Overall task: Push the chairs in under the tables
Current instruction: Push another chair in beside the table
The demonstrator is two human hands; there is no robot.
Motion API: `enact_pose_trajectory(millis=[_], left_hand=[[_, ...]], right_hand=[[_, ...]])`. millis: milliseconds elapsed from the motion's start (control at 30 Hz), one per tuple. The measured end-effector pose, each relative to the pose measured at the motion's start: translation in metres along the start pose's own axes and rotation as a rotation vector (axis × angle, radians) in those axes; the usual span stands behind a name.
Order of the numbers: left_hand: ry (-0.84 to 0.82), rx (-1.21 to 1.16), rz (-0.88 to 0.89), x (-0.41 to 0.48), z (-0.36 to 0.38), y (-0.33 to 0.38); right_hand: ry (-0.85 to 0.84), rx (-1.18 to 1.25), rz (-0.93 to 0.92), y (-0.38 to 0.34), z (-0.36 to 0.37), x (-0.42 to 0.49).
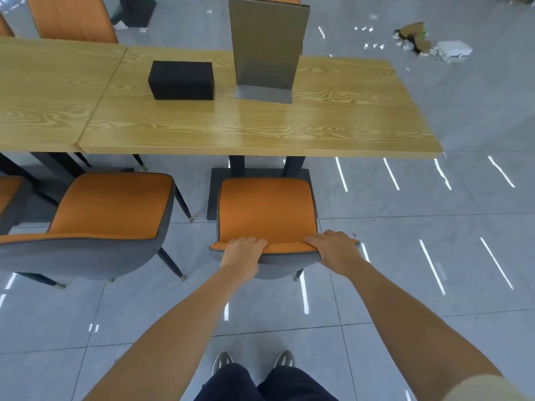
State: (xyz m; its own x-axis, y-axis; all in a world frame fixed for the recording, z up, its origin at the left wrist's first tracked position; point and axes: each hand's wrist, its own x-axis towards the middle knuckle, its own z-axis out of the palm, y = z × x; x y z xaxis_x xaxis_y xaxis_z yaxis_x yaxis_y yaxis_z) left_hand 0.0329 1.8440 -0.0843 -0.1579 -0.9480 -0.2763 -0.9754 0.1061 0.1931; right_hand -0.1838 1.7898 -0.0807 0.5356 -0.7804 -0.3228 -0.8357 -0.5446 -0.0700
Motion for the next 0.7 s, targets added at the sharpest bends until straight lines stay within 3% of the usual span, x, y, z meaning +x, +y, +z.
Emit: enact_pose_trajectory(millis=[400, 700], left_hand=[[-0.036, 0.026, -0.023, 0.005, -0.004, 0.005], [-0.063, 0.179, 0.063, 0.003, -0.007, -0.005]], right_hand=[[-0.017, -0.019, 0.203, -0.011, -0.003, -0.006], [0.043, 0.045, 0.317, -0.024, 0.003, -0.03]])
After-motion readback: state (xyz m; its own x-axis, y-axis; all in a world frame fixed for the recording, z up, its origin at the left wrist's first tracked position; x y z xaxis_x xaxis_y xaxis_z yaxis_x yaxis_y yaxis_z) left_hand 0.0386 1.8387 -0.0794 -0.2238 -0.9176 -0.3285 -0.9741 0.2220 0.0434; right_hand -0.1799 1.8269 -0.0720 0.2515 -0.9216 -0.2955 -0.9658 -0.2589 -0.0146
